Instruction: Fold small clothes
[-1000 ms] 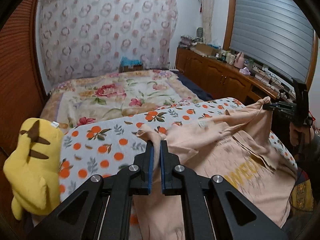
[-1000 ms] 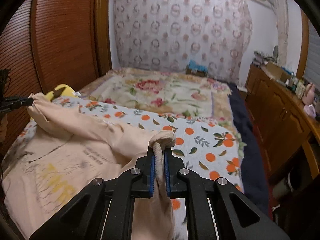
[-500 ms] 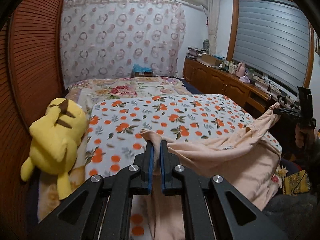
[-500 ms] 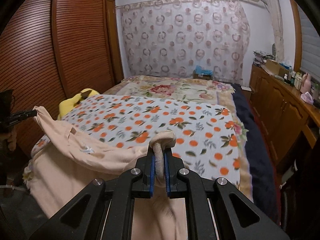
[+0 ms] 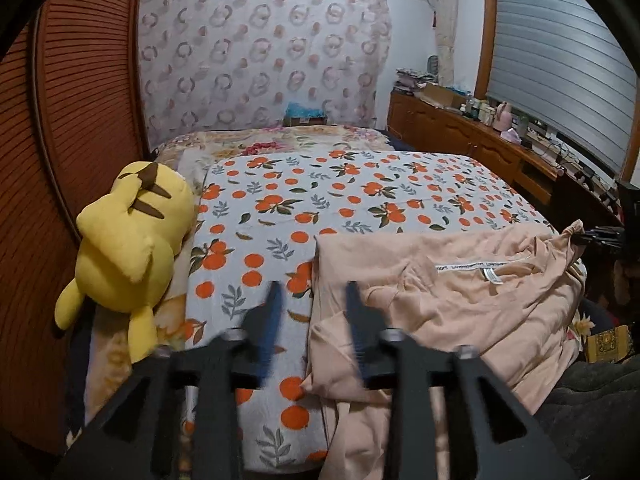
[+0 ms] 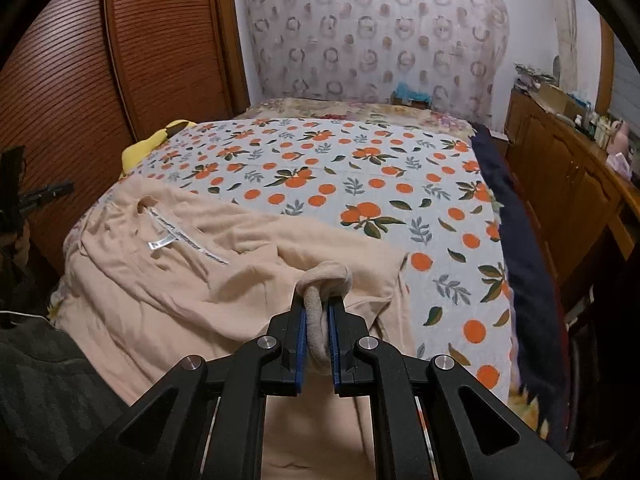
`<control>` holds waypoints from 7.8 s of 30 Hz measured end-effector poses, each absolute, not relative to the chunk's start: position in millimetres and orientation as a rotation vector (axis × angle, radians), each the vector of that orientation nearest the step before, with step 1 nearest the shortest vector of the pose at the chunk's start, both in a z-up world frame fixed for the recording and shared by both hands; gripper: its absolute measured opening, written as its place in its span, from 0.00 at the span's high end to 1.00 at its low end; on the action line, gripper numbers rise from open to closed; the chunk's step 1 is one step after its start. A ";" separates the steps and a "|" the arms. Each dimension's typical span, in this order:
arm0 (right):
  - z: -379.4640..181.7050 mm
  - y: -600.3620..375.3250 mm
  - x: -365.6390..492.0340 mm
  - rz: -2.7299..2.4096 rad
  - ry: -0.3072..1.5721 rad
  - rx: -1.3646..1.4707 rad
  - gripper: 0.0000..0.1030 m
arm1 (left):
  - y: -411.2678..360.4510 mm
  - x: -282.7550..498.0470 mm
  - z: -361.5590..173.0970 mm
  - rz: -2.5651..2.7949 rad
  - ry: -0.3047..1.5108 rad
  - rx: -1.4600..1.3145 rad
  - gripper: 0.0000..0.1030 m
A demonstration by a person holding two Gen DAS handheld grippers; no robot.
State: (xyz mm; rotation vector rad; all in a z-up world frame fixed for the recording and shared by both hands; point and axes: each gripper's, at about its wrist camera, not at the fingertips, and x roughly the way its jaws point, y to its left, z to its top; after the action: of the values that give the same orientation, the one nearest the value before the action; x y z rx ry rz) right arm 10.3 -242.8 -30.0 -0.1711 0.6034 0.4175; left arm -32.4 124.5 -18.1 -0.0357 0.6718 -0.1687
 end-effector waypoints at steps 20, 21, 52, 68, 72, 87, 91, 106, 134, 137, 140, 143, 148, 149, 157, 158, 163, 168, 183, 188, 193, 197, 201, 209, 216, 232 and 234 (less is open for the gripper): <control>-53.4 -248.9 78.2 0.360 0.654 -0.116 0.37 | 111.0 61.2 -42.0 -0.175 0.774 0.006 0.21; -58.3 -248.3 83.2 0.367 0.665 -0.108 0.37 | 110.9 64.0 -43.9 -0.178 0.779 0.008 0.21; -77.2 -231.7 104.1 0.374 0.709 -0.163 0.37 | 101.6 90.5 -80.8 -0.295 0.906 -0.057 0.55; -76.9 -222.8 97.1 0.453 0.711 -0.217 0.87 | 90.1 78.6 -67.9 -0.348 0.867 -0.073 0.93; -57.7 -227.9 80.5 0.459 0.644 -0.190 0.89 | 91.2 64.0 -39.4 -0.378 0.786 -0.111 0.93; 130.1 -251.0 -42.8 0.334 0.167 -0.320 0.90 | 97.5 12.5 149.1 -0.387 0.356 -0.064 0.93; 165.1 -246.5 -65.0 0.320 0.081 -0.347 0.90 | 108.1 5.0 177.3 -0.397 0.293 -0.071 0.93; 225.5 -217.1 -52.2 0.268 -0.038 -0.423 0.90 | 136.2 25.7 213.2 -0.282 0.168 -0.085 0.93; 81.6 -140.6 267.1 0.309 0.484 -0.403 0.90 | 137.9 270.7 6.0 -0.143 0.642 -0.059 0.93; 82.4 -141.3 290.8 0.316 0.524 -0.391 0.90 | 136.0 287.4 -13.7 -0.146 0.686 -0.057 0.93; 76.6 -141.6 312.4 0.321 0.560 -0.383 0.90 | 135.9 300.8 -31.4 -0.145 0.725 -0.060 0.93; 68.1 -142.2 317.4 0.326 0.581 -0.360 0.90 | 136.0 308.2 -44.1 -0.145 0.752 -0.058 0.93; 52.9 -145.6 315.7 0.329 0.623 -0.332 0.90 | 136.0 317.3 -61.2 -0.140 0.791 -0.045 0.93; 49.8 -146.2 314.4 0.327 0.630 -0.325 0.90 | 135.7 318.0 -62.9 -0.135 0.795 -0.040 0.93; 62.9 -149.9 308.1 0.304 0.594 -0.297 0.79 | 136.2 317.2 -62.1 -0.126 0.797 -0.036 0.81; 67.4 -151.0 304.4 0.298 0.588 -0.292 0.75 | 136.5 313.5 -59.3 -0.120 0.786 -0.032 0.77; 78.4 -161.5 272.8 0.279 0.564 -0.240 0.60 | 140.4 287.4 -43.0 -0.137 0.743 -0.016 0.43; 80.2 -171.7 221.0 0.317 0.535 -0.203 0.41 | 149.4 250.3 -33.4 -0.146 0.721 -0.057 0.23; 52.3 -220.3 107.5 0.301 0.635 -0.126 0.41 | 147.4 166.0 -58.7 -0.121 0.798 -0.089 0.23; 49.2 -218.5 95.9 0.343 0.678 -0.096 0.44 | 147.2 152.4 -61.4 -0.109 0.802 -0.093 0.23; 40.3 -206.1 109.9 0.328 0.729 -0.073 0.44 | 145.8 143.1 -66.7 -0.108 0.818 -0.101 0.23; 44.2 -200.2 118.9 0.335 0.722 -0.079 0.61 | 146.3 139.6 -72.5 -0.105 0.835 -0.098 0.23; 38.8 -193.2 123.7 0.337 0.695 -0.122 0.66 | 147.3 140.5 -77.2 -0.124 0.858 -0.109 0.34; 28.3 -191.7 127.2 0.328 0.661 -0.151 0.66 | 142.7 147.3 -81.4 -0.162 0.884 -0.112 0.57; 25.3 -187.1 127.9 0.324 0.659 -0.154 0.66 | 125.9 157.5 -76.8 -0.199 0.890 -0.075 0.93; 23.9 -187.6 129.7 0.316 0.658 -0.159 0.67 | 128.9 163.5 -44.5 -0.183 0.812 -0.033 0.93; 23.4 -188.8 130.2 0.317 0.657 -0.157 0.67 | 131.8 169.8 -49.9 -0.179 0.834 -0.029 0.93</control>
State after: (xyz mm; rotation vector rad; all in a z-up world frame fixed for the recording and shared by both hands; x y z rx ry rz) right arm 130.2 -188.8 23.4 -0.1571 0.6572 0.3174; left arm 169.8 131.8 -49.9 -0.0293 0.8337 -0.1794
